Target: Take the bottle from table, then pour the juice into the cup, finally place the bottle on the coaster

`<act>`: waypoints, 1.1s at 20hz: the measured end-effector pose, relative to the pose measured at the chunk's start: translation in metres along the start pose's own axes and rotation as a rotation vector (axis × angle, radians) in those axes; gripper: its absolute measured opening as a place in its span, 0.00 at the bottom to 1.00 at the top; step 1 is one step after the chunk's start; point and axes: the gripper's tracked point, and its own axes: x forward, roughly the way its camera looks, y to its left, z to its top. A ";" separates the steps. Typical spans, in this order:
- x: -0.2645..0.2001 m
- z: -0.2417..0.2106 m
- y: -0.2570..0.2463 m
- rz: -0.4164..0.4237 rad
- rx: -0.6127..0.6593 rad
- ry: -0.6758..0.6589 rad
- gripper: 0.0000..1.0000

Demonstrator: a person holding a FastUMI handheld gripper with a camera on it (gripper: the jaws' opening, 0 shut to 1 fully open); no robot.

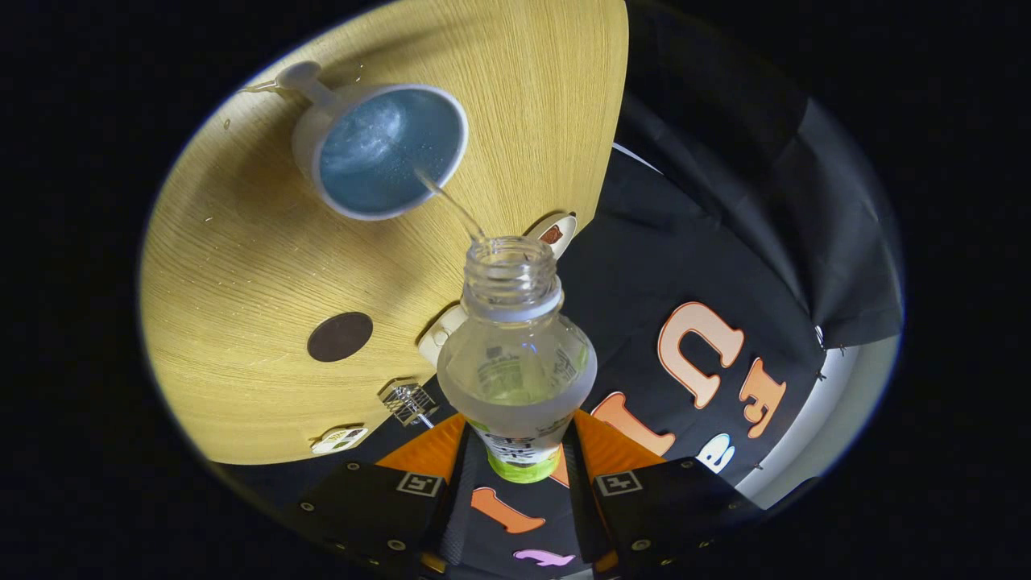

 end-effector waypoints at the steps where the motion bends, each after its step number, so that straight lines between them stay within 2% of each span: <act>1: 0.000 0.002 -0.001 -0.002 -0.005 -0.001 0.54; 22: 0.003 -0.002 -0.015 -0.007 -0.080 -0.010 0.54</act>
